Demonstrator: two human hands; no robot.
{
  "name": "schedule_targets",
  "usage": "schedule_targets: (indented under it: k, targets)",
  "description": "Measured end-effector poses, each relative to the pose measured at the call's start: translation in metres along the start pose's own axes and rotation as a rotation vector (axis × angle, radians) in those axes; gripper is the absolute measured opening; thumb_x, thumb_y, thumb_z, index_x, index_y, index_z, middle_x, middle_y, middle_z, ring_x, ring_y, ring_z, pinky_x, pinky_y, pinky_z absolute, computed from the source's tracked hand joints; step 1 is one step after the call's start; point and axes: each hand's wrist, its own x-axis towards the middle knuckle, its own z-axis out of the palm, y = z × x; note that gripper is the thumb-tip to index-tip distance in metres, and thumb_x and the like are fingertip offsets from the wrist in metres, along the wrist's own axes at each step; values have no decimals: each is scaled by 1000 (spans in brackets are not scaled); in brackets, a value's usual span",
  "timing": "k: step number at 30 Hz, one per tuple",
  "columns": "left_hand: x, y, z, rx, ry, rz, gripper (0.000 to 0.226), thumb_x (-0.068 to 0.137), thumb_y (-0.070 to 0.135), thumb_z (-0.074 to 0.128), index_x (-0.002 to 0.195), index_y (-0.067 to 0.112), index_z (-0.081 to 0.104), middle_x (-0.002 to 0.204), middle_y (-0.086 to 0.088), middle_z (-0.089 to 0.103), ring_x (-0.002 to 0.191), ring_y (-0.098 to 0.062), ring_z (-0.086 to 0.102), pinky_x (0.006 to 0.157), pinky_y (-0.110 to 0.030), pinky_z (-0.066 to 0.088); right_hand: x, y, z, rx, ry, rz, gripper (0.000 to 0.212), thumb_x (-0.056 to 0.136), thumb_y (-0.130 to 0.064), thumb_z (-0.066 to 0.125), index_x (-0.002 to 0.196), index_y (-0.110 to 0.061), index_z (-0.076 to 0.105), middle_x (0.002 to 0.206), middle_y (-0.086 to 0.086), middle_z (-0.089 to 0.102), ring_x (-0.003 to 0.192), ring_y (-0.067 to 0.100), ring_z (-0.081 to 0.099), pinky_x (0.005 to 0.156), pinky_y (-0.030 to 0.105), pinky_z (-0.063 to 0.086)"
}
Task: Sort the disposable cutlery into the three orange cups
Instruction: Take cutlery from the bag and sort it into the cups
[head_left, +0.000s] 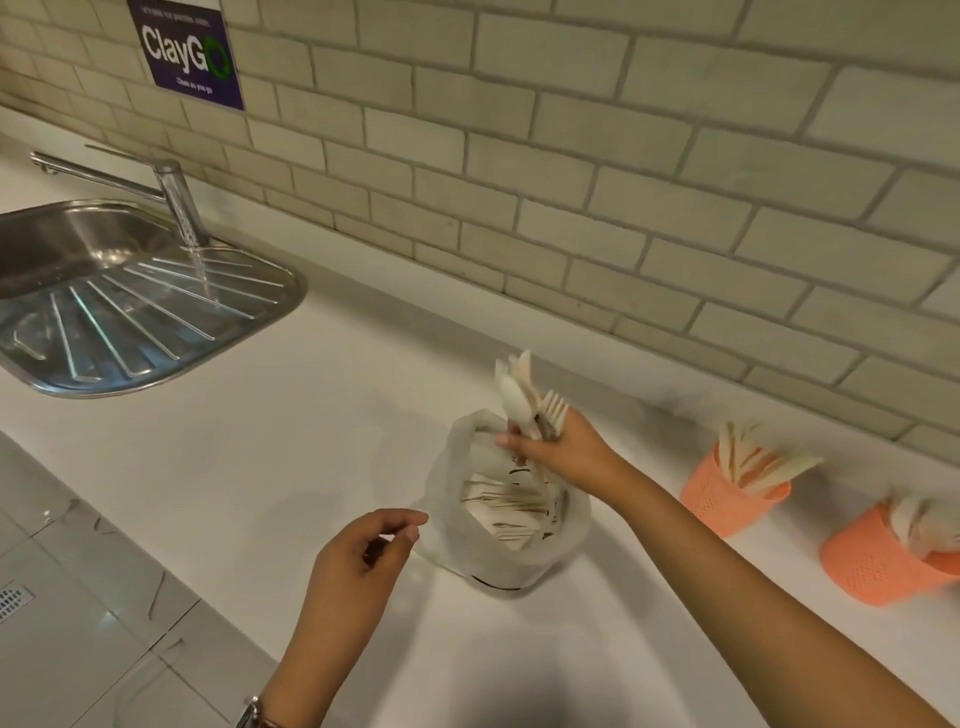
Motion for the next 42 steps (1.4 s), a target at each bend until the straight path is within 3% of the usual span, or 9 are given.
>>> schedule_targets:
  k: [6, 11, 15, 19, 22, 25, 33, 38, 42]
  targets:
    - [10, 22, 17, 5, -76, 90, 20, 86, 19, 62, 81, 36, 71, 87, 17, 67, 75, -31, 59, 56, -9, 42, -55, -16, -20, 734, 274, -3, 10, 81, -17, 67, 79, -13, 59, 45, 4, 46, 38, 19, 44, 46, 28, 47]
    - [9, 41, 62, -21, -264, 154, 20, 86, 15, 62, 82, 33, 71, 87, 22, 68, 72, -2, 61, 62, -4, 44, -135, 15, -37, 958, 479, 83, 27, 76, -31, 70, 89, -10, 57, 45, 3, 42, 33, 15, 40, 39, 22, 38]
    - [-6, 49, 117, -48, -443, 167, 25, 85, 16, 64, 80, 40, 70, 87, 8, 69, 79, -26, 61, 67, -25, 48, -203, 42, -55, 1103, 639, 90, 68, 54, -52, 84, 98, -7, 58, 48, 3, 40, 32, 12, 36, 38, 20, 34]
    - [-33, 60, 180, -21, -621, 196, 28, 85, 15, 63, 79, 41, 70, 83, 11, 70, 80, -31, 60, 70, -30, 49, -260, 64, -72, 1203, 748, 71, 75, 55, -59, 80, 102, -6, 57, 47, 1, 37, 30, 9, 32, 35, 19, 31]
    - [-62, 74, 227, -17, -743, 214, 28, 85, 15, 62, 81, 41, 70, 83, 14, 70, 78, -23, 60, 73, -28, 49, -298, 77, -90, 1199, 841, 108, 51, 76, -50, 62, 94, -3, 55, 44, 2, 38, 27, 8, 30, 33, 17, 30]
    - [-95, 89, 272, -26, -835, 221, 28, 85, 14, 62, 80, 39, 70, 86, 17, 70, 78, -19, 60, 74, -27, 48, -331, 85, -111, 1094, 903, 144, 33, 84, -34, 50, 68, -5, 47, 39, 3, 39, 25, 9, 28, 33, 17, 28]
    - [-177, 117, 365, -39, -884, 213, 14, 84, 20, 65, 79, 31, 71, 86, 19, 70, 74, -11, 60, 67, -8, 45, -398, 117, -163, 803, 910, 334, 31, 89, -30, 58, 68, -8, 64, 62, 15, 58, 31, 18, 42, 38, 22, 36]
    - [-213, 124, 408, -74, -762, 133, 8, 72, 35, 73, 72, 27, 71, 74, 14, 69, 55, -2, 51, 60, -13, 45, -424, 130, -189, 713, 856, 326, 38, 93, -28, 52, 68, -1, 65, 54, 11, 60, 30, 18, 44, 37, 24, 38]
    - [-227, 125, 429, -46, -717, 91, 9, 72, 35, 74, 70, 27, 70, 68, 10, 68, 54, -9, 48, 56, -15, 43, -435, 136, -206, 673, 785, 343, 48, 95, -30, 47, 61, -1, 65, 45, 6, 58, 29, 18, 43, 38, 24, 40]
